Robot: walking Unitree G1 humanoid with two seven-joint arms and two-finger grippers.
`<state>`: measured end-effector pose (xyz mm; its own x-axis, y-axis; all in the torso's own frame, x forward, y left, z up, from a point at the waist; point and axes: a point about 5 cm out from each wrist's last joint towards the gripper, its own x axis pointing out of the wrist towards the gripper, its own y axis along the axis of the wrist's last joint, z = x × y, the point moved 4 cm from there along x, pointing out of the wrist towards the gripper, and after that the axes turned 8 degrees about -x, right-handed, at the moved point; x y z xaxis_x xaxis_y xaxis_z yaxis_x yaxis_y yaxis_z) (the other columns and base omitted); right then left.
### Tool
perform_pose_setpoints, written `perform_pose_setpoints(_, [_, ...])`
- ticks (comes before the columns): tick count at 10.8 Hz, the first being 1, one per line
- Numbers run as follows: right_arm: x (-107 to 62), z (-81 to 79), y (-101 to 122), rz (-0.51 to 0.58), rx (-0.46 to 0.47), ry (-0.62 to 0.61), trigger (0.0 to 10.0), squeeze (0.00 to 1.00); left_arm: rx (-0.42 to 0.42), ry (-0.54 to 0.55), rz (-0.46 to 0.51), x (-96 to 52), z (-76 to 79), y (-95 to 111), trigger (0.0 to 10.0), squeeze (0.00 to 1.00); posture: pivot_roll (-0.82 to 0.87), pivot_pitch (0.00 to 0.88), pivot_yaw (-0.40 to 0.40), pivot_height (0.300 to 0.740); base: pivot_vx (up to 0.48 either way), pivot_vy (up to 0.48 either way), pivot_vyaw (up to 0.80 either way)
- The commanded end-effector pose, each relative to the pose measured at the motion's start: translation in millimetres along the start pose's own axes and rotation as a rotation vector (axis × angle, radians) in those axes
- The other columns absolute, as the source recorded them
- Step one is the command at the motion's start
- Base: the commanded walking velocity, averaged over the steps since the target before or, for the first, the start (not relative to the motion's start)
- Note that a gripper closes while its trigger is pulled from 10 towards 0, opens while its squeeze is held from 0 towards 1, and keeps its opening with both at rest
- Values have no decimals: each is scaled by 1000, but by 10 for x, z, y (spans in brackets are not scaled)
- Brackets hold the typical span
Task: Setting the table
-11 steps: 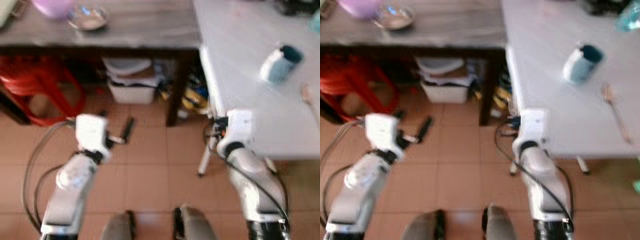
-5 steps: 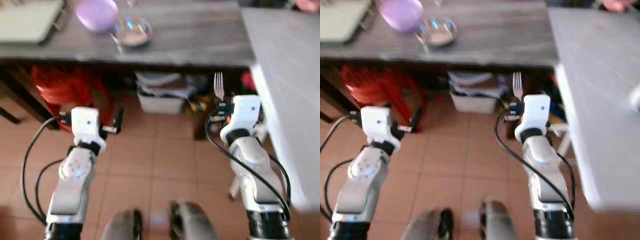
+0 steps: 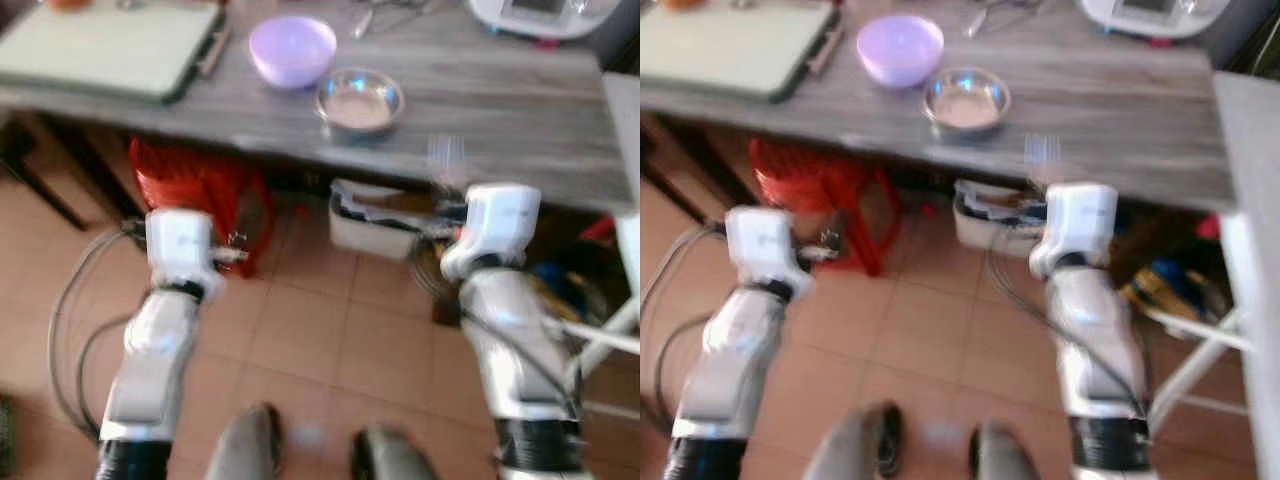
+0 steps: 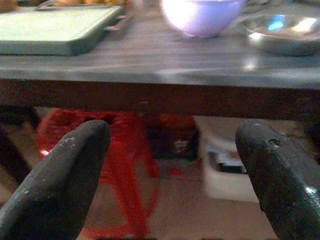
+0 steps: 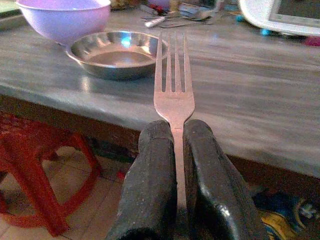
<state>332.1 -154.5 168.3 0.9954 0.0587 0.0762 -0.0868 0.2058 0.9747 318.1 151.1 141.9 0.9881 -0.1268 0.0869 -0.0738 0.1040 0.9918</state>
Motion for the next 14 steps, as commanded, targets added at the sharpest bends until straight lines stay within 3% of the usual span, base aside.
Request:
perform_pose_setpoints(1, [-16,129,2,7,-18,-44,10000,0,3,-19,8,-3,79,8,10000,0,-45,202,3,740,428,0,0])
perform_pose_setpoints(3, [-33,356,-24,-6,-36,-179,10000,0,4,-20,28,-29,91,35,10000,0,-42,208,6,740,202,0,0])
perform_pose_setpoints(5, [-68,456,43,36,-69,-236,10000,0,-18,-39,32,-105,142,27,10000,0,-41,211,6,740,0,0,0])
perform_pose_setpoints(8, [-80,498,6,17,-41,-278,10000,0,-36,-73,41,-154,220,36,10000,0,-37,214,6,740,195,0,-392])
perform_pose_setpoints(14, [-87,496,-9,18,-59,-276,10000,0,-32,-81,40,-179,216,41,10000,0,-40,221,4,740,452,0,0])
